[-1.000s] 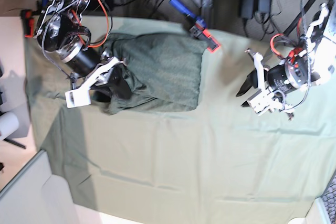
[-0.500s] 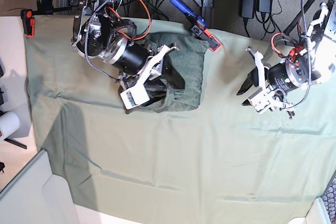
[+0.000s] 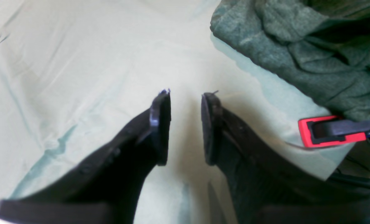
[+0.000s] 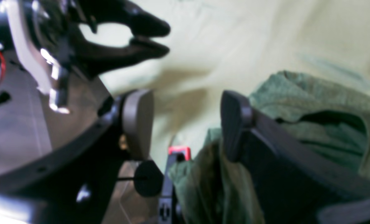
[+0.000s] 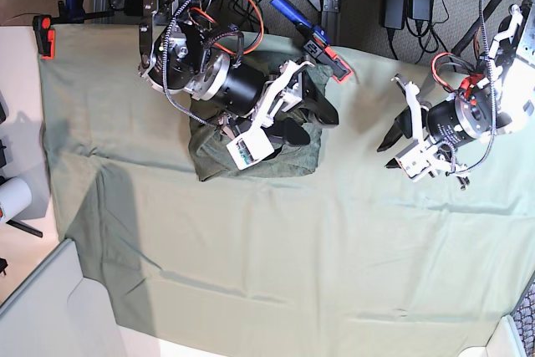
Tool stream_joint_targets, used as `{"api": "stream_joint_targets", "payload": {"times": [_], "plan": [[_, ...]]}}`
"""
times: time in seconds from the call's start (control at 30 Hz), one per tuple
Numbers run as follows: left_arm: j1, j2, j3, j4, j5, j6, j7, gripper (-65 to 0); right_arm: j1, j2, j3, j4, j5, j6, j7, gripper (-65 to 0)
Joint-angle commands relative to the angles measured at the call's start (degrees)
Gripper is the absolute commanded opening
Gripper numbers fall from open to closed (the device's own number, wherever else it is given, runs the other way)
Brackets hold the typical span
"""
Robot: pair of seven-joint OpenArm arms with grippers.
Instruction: Fold the T-shirt properly
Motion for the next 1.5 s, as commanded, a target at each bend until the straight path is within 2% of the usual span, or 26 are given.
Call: {"api": "stream_joint_targets", "payload": {"times": [0.0, 0.07, 0.17, 0.2, 0.3, 0.33, 0.37, 0.43, 0.47, 0.6, 0.7, 0.73, 0.83, 1.1, 1.23, 1.33, 1.47], "plan": [[-0.24, -0.48, -0.35, 1.11, -0.68, -0.33, -1.18, -44.3, 1.27, 0.13, 0.02, 0.96, 1.18, 0.83, 2.43, -30.7], [0.46, -0.46, -0.33, 1.11, -0.76, -0.96, -1.22, -44.3, 2.89, 0.13, 0.33, 0.96, -0.35, 0.79, 2.95, -30.7], [2.54, -0.24, -0.33, 2.03, -4.61, -8.02, -1.25, -44.4, 5.99, 0.13, 2.03, 0.94, -4.66, 0.76, 2.97, -30.8], [3.41, -0.11, -0.26, 2.58, -5.95, -9.42, -1.27, -44.4, 6.99, 0.13, 2.97, 0.94, -6.47, 0.76, 3.04, -30.8], [5.20, 1.40, -0.22, 4.50, -7.30, -9.97, -1.22, -44.4, 9.46, 0.46, 6.56, 0.90, -11.10, 0.74, 4.90, -32.6], [5.49, 2.25, -0.20, 5.09, -7.30, -9.97, -1.27, -44.4, 10.08, 0.63, 7.78, 0.87, -12.15, 0.72, 5.79, -36.6], [5.57, 3.15, -0.02, 5.57, -7.30, -9.97, -1.25, -44.4, 10.54, 0.90, 8.94, 0.79, -12.85, 0.66, 6.27, -43.7], [5.55, 4.94, 0.92, 6.56, -7.23, -9.97, -1.22, -44.4, 11.10, 1.51, 10.64, 0.28, -12.85, 0.63, 6.58, -63.6], [5.55, 5.77, 1.77, 7.02, -7.19, -9.97, -1.22, -44.4, 11.10, 1.60, 11.34, -0.11, -12.90, 0.63, 6.71, -65.0], [5.40, 8.81, 8.57, 7.65, -5.84, -9.97, -1.16, -44.4, 11.08, 1.55, 12.39, -4.20, -12.83, 0.66, 7.74, -65.0], [5.25, 11.82, 14.99, 7.52, 1.49, -9.42, -1.31, -44.4, 11.21, 1.55, 12.37, -8.20, -12.59, 0.66, 8.17, -65.0], [4.74, 12.52, 16.61, 7.23, 3.65, -8.20, -1.31, -44.4, 11.26, 1.55, 12.31, -9.31, -12.17, 0.68, 8.15, -65.0], [2.45, 13.55, 19.65, 5.14, 4.85, -3.89, -2.86, -44.4, 11.21, 1.55, 11.37, -11.89, -10.23, 0.70, 8.13, -65.0], [1.31, 15.96, 21.22, -2.32, 7.28, -3.69, -4.13, -44.4, 13.18, 1.55, 3.30, -21.24, -14.47, 0.76, 10.34, -65.0], [1.84, 16.00, 21.22, -2.67, 7.45, -3.72, -4.02, -44.4, 17.84, 1.53, 0.96, -27.63, -15.82, 0.74, 11.39, -65.0], [1.79, 15.80, 21.20, -2.71, 10.05, -3.69, -4.00, -44.4, 21.42, 1.20, 0.59, -32.35, -16.04, 0.68, 11.56, -65.0], [1.77, 14.14, 21.00, -2.71, 11.17, -3.67, -3.37, -44.4, 25.62, 1.11, 0.59, -37.64, -16.11, 0.68, 11.76, -65.0]]}}
